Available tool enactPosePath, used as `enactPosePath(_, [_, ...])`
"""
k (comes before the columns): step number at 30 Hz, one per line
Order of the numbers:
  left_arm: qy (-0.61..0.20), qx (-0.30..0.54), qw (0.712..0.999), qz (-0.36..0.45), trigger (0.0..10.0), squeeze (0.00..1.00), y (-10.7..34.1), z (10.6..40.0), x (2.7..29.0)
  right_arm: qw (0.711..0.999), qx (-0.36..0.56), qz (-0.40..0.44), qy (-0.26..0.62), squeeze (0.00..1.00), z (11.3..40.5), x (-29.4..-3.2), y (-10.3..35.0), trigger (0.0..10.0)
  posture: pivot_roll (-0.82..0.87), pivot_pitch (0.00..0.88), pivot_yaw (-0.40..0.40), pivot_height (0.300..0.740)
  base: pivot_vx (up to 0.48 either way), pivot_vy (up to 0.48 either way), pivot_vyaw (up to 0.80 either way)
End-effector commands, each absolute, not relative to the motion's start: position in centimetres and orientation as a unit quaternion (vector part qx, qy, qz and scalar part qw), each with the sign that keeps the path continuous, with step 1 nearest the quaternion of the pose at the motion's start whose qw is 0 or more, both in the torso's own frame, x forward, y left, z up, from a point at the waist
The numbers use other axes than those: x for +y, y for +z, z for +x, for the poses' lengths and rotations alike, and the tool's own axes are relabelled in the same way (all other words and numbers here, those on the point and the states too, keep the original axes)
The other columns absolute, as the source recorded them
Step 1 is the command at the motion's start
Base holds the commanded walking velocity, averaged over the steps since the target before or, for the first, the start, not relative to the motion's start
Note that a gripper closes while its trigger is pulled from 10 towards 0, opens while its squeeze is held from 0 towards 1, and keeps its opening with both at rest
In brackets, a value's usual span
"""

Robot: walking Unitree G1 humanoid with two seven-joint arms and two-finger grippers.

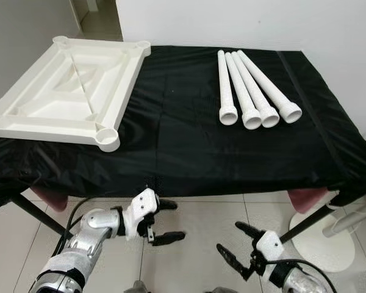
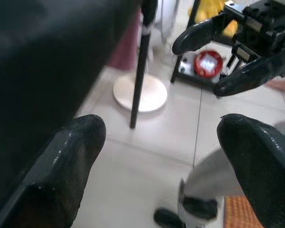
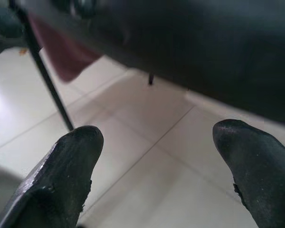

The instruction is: Building children table

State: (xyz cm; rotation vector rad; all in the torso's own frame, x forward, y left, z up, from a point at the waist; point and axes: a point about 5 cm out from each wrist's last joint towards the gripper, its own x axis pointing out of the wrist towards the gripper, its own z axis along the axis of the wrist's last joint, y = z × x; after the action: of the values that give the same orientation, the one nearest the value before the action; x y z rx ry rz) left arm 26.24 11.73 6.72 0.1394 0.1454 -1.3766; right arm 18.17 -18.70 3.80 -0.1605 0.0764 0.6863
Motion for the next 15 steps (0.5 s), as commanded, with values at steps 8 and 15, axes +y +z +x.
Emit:
enactPosePath(8, [-0.673,-0.04,0.737,-0.048,10.0,0.0,14.7,27.8,11.0,0.95,-0.084,-0.077,0.292,0.0,21.0,-18.8,10.1,10.0,-0.02,0.0,0.018,0.74,0.0,0.0,0.0])
enactPosePath(15, [-0.607,-0.093,0.786,-0.068,10.0,0.0,17.2,29.6,10.6,0.964,-0.162,-0.04,0.209,0.0,23.3,-19.1,14.3,10.0,-0.02,0.0,0.015,0.74,0.0,0.0,0.0])
